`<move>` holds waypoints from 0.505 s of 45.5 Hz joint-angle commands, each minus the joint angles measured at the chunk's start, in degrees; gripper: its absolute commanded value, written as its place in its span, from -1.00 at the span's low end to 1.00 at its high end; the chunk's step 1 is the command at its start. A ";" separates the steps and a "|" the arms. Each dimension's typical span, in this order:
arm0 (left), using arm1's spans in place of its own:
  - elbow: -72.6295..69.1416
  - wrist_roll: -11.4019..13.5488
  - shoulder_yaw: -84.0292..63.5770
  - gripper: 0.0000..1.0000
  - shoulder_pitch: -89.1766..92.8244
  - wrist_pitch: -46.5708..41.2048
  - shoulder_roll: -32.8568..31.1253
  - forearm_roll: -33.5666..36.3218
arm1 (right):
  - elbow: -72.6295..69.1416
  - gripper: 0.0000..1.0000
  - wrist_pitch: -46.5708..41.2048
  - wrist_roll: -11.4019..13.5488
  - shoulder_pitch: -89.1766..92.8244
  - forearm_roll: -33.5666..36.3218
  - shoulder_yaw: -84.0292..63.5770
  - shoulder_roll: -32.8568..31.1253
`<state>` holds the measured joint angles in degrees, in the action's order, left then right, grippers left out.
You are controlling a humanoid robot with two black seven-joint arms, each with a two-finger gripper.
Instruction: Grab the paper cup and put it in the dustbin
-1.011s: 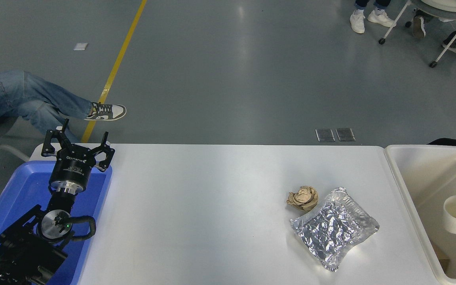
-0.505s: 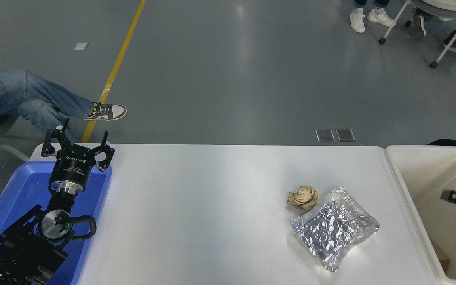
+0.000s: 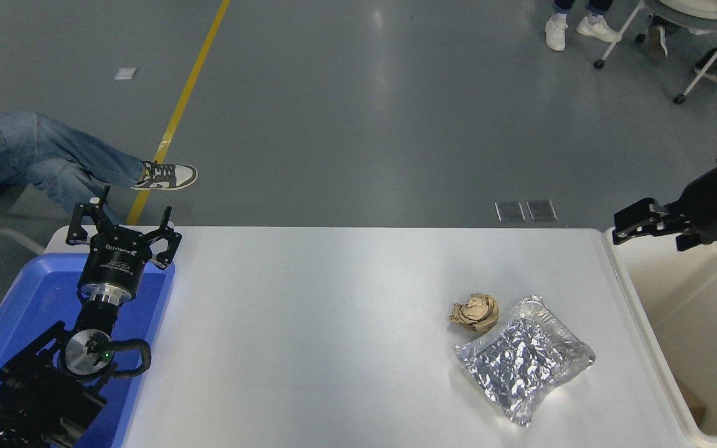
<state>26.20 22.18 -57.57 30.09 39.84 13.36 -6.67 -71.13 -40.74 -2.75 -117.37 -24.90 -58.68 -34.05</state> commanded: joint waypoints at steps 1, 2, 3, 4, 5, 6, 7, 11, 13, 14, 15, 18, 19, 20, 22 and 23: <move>0.00 0.15 0.00 1.00 -0.04 -0.20 0.00 -0.10 | -7.96 1.00 -4.26 0.38 -11.56 9.69 -1.17 8.20; 0.00 0.15 0.00 1.00 -0.04 -0.20 0.00 -0.10 | -8.93 1.00 -4.26 0.46 -12.78 11.26 -1.69 9.86; 0.00 0.15 0.00 1.00 -0.12 -0.29 0.00 -0.10 | -9.29 1.00 -4.26 0.55 -13.32 11.97 -1.96 10.31; 0.00 0.15 -0.09 1.00 -0.12 -0.29 0.00 -0.10 | -9.55 1.00 -4.26 0.55 -13.93 12.68 -2.22 10.49; 0.00 0.24 -0.09 1.00 -0.12 -0.29 0.00 -0.10 | -9.90 1.00 -4.26 0.55 -14.63 13.20 -2.66 10.49; 0.00 0.24 -0.09 1.00 -0.12 -0.29 0.00 -0.10 | -10.34 1.00 -4.26 0.64 -15.33 13.73 -3.19 10.49; 0.00 0.15 -0.09 1.00 -0.12 -0.29 0.00 -0.10 | -10.78 1.00 -4.26 0.55 -16.13 14.00 -3.71 10.41; 0.00 0.24 -0.09 1.00 -0.12 -0.29 0.00 -0.10 | -13.33 1.00 -4.26 0.55 -19.46 14.09 -6.17 9.53; 0.00 0.24 -0.09 1.00 -0.12 -0.29 0.00 -0.10 | -15.52 1.00 -4.26 0.64 -21.40 14.18 -6.88 8.30; 0.00 0.24 -0.09 1.00 -0.12 -0.29 0.00 -0.10 | -16.31 1.00 -4.26 0.64 -22.02 14.18 -6.97 7.86; 0.00 0.24 -0.09 1.00 -0.04 -0.29 0.00 -0.10 | -16.93 1.00 -4.26 0.64 -22.37 14.09 -7.06 7.60; 0.00 0.24 -0.09 1.00 -0.12 -0.29 0.00 -0.10 | -17.73 1.00 -4.26 0.64 -23.08 14.18 -7.15 7.42; 0.00 0.24 -0.09 1.00 -0.12 -0.29 0.00 -0.10 | -17.73 1.00 -4.26 0.64 -23.08 14.18 -7.15 7.33; 0.00 0.24 0.00 1.00 -0.12 -0.29 0.00 -0.10 | -17.73 1.00 -4.26 0.64 -23.08 14.18 -7.15 7.33; 0.00 0.24 -0.09 1.00 -0.12 -0.29 0.00 -0.10 | -17.73 1.00 -4.26 0.64 -23.08 14.18 -7.15 7.16; 0.00 0.24 0.00 1.00 -0.04 -0.29 0.00 -0.10 | -17.64 1.00 -4.26 0.64 -23.08 14.18 -7.15 7.15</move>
